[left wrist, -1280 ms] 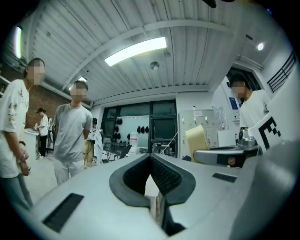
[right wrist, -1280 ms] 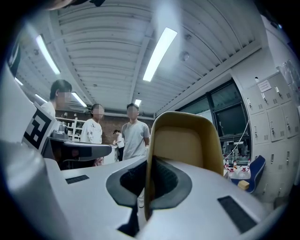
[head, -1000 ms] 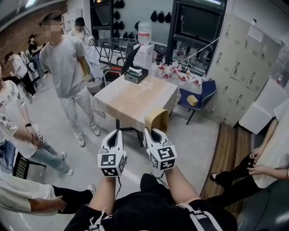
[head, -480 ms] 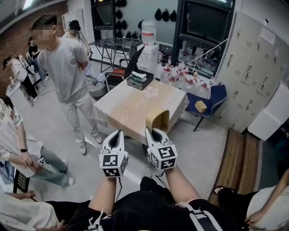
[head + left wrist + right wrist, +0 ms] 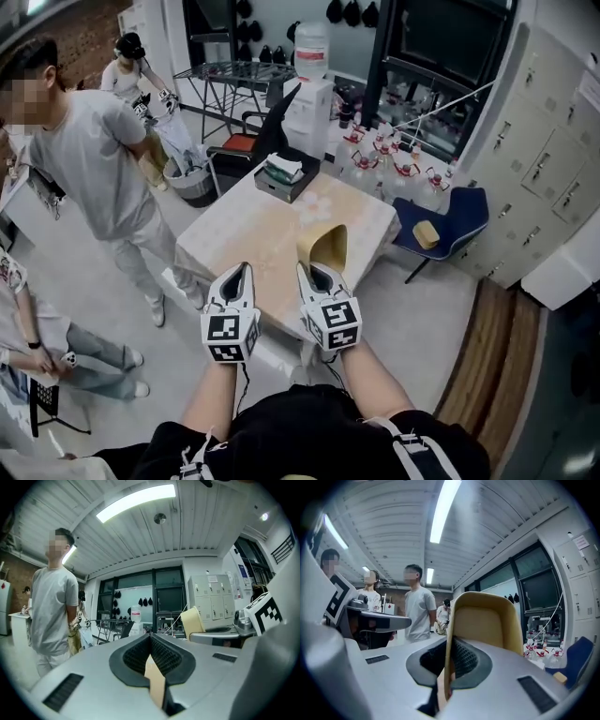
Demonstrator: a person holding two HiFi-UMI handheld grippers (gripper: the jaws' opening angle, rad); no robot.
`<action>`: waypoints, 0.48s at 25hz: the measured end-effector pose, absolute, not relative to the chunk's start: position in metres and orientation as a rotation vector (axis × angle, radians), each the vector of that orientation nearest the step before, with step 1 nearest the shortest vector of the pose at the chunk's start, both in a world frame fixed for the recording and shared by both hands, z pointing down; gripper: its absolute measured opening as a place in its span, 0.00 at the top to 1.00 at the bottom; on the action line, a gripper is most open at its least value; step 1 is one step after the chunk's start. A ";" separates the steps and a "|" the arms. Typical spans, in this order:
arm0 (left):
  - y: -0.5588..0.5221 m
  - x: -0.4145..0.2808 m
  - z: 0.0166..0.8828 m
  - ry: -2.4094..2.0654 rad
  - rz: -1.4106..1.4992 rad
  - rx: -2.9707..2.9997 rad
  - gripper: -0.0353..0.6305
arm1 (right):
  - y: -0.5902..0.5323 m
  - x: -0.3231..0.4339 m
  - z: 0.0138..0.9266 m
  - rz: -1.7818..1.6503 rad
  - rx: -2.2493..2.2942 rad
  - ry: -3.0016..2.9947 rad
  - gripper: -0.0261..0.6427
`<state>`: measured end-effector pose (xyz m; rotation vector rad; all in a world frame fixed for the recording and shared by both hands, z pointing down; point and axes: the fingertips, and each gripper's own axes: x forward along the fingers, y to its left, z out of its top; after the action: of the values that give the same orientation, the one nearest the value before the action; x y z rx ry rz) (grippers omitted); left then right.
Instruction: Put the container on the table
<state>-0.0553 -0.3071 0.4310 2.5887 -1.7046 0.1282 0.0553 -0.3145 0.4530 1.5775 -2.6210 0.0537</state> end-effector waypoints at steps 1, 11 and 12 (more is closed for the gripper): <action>-0.327 -0.048 0.432 -1.699 0.139 2.594 0.93 | -0.336 0.062 0.455 0.050 1.579 -2.608 0.93; -0.453 -0.020 0.447 -1.656 0.201 2.601 0.93 | -0.469 0.087 0.499 -0.068 1.443 -2.391 0.93; -0.462 -0.021 0.450 -1.646 0.207 2.601 0.93 | -0.479 0.087 0.508 -0.096 1.412 -2.353 0.93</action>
<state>-0.0208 -0.4620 0.4500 2.6014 -1.6460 0.2069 0.0875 -0.4789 0.5082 1.4121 -2.3530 -0.0960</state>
